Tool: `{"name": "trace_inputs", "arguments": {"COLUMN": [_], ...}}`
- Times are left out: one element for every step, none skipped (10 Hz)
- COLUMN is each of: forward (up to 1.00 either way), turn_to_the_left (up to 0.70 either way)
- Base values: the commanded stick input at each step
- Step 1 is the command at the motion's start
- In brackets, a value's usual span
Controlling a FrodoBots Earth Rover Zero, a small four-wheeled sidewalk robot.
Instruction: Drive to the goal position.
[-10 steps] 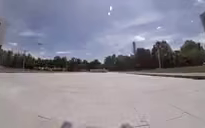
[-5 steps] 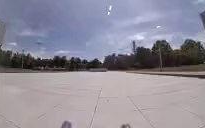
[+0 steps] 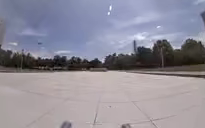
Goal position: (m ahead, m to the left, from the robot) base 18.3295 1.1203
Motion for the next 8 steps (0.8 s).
{"name": "trace_inputs", "arguments": {"forward": [0.7, 0.7, 0.7, 0.7, 0.7, 0.7, 0.7, 0.7], "turn_to_the_left": [0.03, 0.03, 0.03, 0.02, 0.02, 0.02, 0.02, 0.03]}}
